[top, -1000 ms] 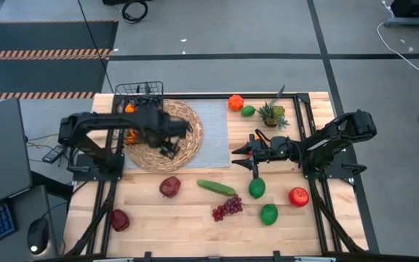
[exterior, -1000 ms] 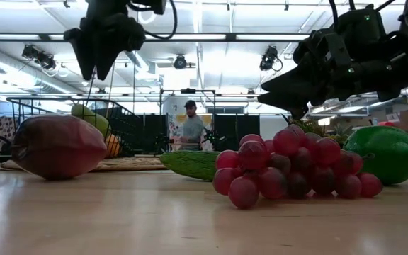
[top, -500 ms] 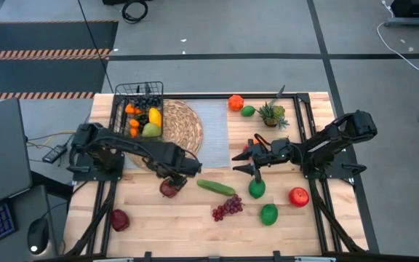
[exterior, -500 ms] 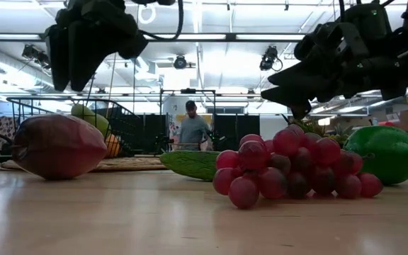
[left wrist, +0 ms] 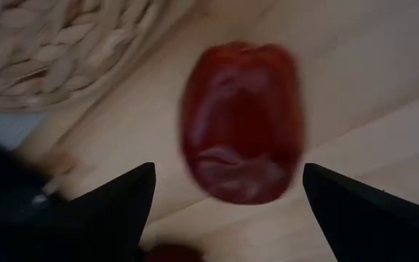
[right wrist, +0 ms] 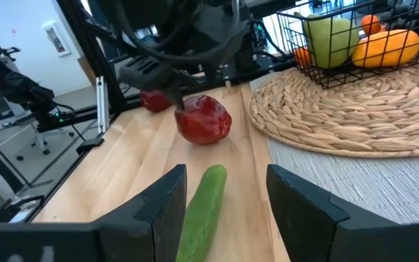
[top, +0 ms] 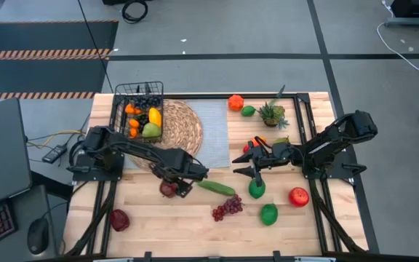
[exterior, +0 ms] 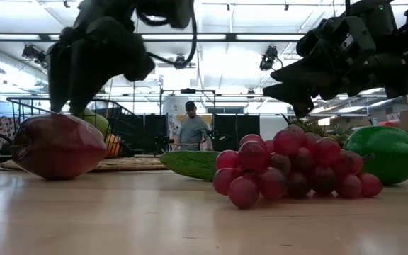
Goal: Build produce basket
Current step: Put the right dark red apple into the wire basket
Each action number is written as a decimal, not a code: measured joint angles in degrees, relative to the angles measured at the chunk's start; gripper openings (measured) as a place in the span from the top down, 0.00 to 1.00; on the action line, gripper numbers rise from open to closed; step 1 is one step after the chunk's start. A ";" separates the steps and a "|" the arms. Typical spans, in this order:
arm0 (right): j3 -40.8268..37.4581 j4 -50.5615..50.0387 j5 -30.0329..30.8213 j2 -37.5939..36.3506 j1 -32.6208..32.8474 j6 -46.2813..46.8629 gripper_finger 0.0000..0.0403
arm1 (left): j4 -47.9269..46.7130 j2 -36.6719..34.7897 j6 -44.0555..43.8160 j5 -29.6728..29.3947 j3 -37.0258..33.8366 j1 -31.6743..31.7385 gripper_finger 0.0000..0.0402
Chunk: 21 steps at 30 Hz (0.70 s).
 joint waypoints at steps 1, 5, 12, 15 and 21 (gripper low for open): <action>0.00 -0.12 0.00 0.00 0.19 0.00 0.51 | -1.13 0.05 0.62 -0.32 -0.03 0.01 0.11; 0.00 -0.86 0.02 0.00 0.92 -0.02 0.51 | -0.49 -0.24 0.45 -0.89 -1.86 0.39 0.11; -0.02 -1.32 0.61 0.00 0.97 -0.04 0.51 | 6.62 -0.63 0.45 3.88 -7.40 0.42 0.11; -0.02 -1.33 0.63 0.00 0.97 -0.07 0.51 | 6.55 -0.65 0.41 4.47 -8.78 0.42 0.11; -0.02 -1.52 1.07 0.00 0.97 -0.17 0.51 | 6.60 -0.57 0.25 5.07 -9.13 0.42 0.11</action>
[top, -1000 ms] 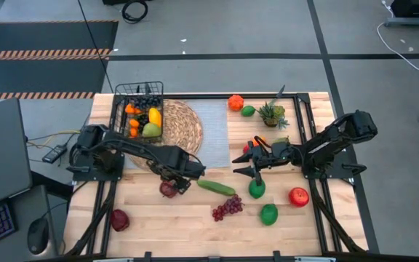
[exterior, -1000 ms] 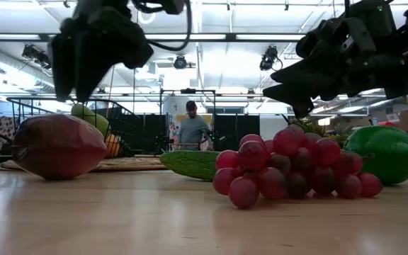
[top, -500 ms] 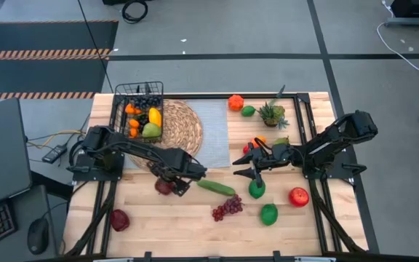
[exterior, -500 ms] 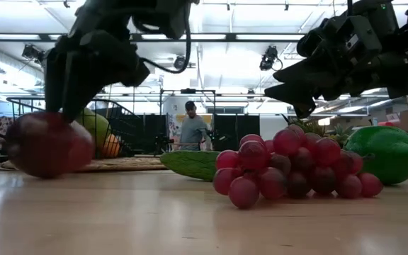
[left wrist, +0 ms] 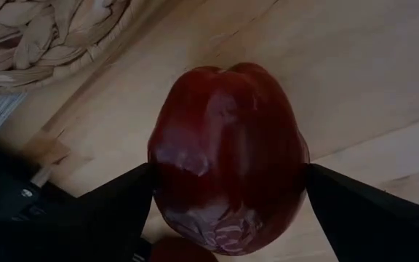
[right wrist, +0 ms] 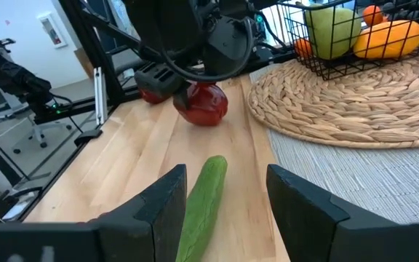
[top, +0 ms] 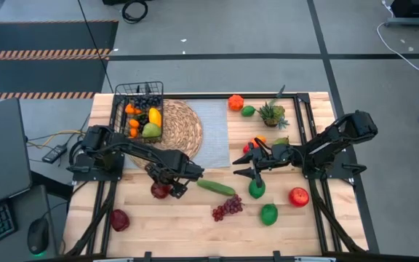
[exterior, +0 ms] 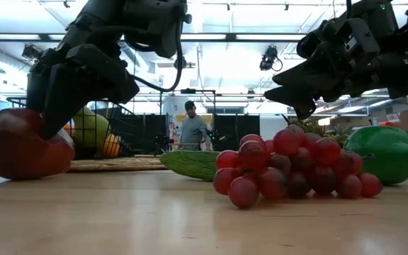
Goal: Build produce basket
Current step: Put the right dark red apple into the wire basket
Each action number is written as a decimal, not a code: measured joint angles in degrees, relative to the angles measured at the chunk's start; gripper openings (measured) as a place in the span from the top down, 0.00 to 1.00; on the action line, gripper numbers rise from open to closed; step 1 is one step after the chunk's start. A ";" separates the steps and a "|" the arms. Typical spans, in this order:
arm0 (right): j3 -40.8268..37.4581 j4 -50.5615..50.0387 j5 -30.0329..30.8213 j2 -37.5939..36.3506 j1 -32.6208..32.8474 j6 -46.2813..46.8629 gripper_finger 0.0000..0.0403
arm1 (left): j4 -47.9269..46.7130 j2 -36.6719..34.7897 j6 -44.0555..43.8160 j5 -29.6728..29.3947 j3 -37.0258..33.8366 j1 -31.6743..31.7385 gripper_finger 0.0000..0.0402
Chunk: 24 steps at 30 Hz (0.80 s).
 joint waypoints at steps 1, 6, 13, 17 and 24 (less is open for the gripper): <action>0.00 0.00 0.00 0.00 0.00 0.00 0.51 | -0.07 0.02 0.02 0.21 -0.02 0.02 0.11; 0.00 0.00 0.00 0.00 0.00 0.00 0.51 | -0.44 0.11 0.66 1.15 -0.07 0.00 0.11; 0.00 0.00 0.00 0.00 0.00 0.00 0.51 | -0.49 0.13 0.94 1.24 -0.07 0.00 0.20; 0.00 0.00 -0.02 0.00 0.00 0.00 0.51 | -0.89 -0.04 1.10 1.40 0.06 0.03 0.24; 0.00 0.00 -0.02 0.00 0.00 0.00 0.51 | -5.54 0.00 3.48 1.43 4.20 0.69 0.24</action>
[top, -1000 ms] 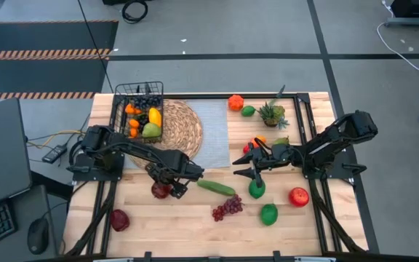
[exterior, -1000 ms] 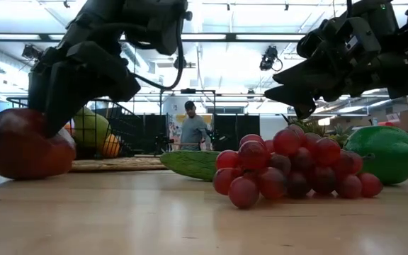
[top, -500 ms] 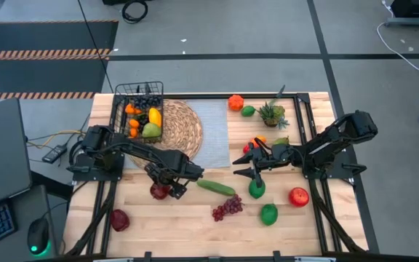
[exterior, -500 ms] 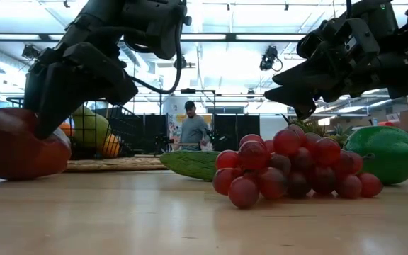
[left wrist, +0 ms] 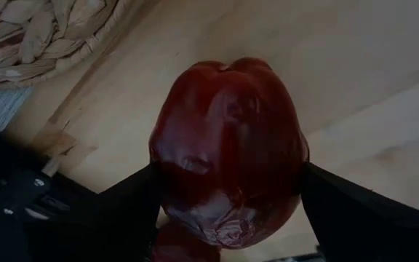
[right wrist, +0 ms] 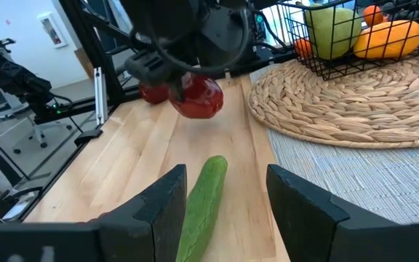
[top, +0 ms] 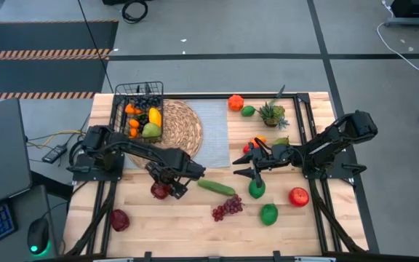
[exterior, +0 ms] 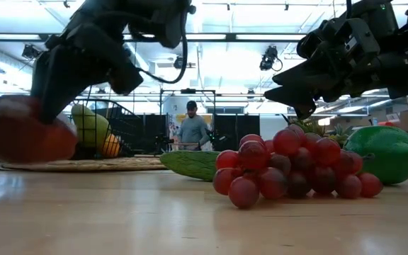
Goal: Build produce basket
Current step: Put the right dark red apple into the wire basket
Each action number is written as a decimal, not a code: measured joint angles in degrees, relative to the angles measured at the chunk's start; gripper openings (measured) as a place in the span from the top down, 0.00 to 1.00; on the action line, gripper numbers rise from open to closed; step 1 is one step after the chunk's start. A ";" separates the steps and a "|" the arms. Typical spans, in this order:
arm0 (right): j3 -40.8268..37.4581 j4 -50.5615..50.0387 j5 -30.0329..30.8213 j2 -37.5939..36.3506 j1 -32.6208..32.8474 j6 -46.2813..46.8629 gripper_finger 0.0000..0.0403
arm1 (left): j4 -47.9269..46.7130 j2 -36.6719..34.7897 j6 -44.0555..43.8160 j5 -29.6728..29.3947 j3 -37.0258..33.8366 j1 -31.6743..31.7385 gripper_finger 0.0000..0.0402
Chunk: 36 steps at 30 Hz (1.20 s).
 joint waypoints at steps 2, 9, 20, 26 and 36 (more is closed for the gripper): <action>0.00 0.00 -0.01 0.00 0.00 0.02 0.51 | -1.18 -0.02 0.46 -0.01 1.12 0.63 0.24; 0.00 0.00 -0.95 0.00 0.00 0.17 0.51 | -10.22 -0.07 4.69 -3.63 8.17 4.19 0.25; 0.00 -0.65 -1.04 0.00 0.02 0.44 0.51 | -14.21 -0.11 10.81 -12.88 22.33 12.53 0.25; 0.00 -1.20 -1.05 0.00 0.10 0.73 0.51 | -14.21 -0.13 14.07 -20.03 30.62 18.09 0.25; -0.02 -2.01 -1.03 0.00 2.25 1.53 0.51 | -14.26 -0.13 21.11 -26.07 35.97 29.56 0.25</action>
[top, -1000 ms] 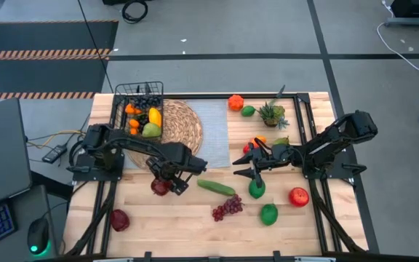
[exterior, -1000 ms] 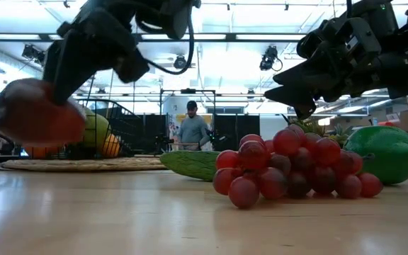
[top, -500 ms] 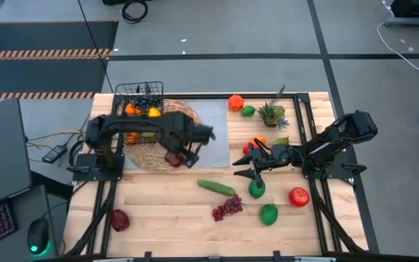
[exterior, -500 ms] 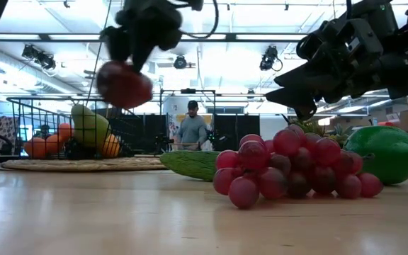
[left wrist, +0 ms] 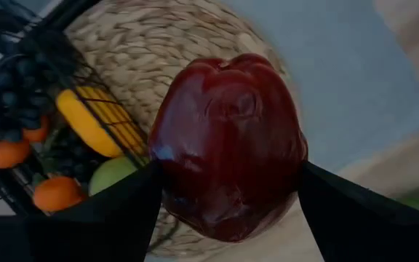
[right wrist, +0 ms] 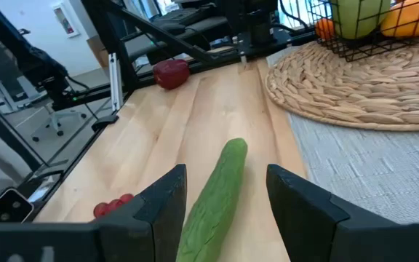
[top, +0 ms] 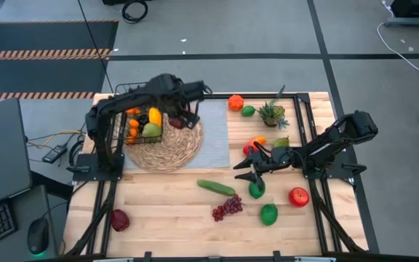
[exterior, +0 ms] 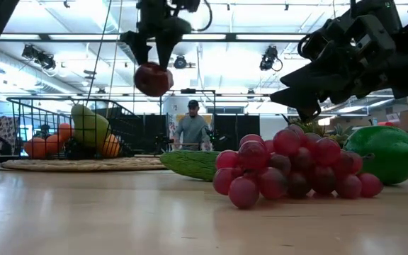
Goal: Build produce basket
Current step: Put the right dark red apple into the wire basket
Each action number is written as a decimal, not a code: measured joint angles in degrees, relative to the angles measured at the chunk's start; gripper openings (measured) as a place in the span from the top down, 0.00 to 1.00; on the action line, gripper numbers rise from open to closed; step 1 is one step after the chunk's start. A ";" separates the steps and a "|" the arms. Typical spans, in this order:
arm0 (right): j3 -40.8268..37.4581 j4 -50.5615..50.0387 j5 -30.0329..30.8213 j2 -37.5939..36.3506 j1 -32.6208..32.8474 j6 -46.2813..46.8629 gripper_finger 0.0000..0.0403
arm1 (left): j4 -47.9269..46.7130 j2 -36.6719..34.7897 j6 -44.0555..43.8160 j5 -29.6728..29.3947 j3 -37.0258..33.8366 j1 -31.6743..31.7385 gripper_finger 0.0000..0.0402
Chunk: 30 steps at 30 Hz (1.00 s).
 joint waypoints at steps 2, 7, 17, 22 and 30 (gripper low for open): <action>0.02 -0.04 0.00 0.00 0.47 0.04 0.51 | 0.00 0.00 1.10 -0.03 0.00 2.38 0.25; 0.02 -0.24 0.02 0.00 1.75 1.42 0.51 | 0.00 0.00 3.18 -0.94 0.00 7.29 0.25; 0.01 -0.31 0.16 0.00 2.41 1.64 0.51 | 0.00 -4.30 7.39 -1.36 0.00 14.77 0.25; 0.00 -1.60 0.18 0.00 2.41 1.66 0.51 | -0.04 -9.06 7.36 -4.66 0.02 18.68 0.26; 0.00 -5.14 0.25 0.00 2.41 2.05 0.51 | 0.00 -11.09 7.39 -7.48 0.02 25.89 0.26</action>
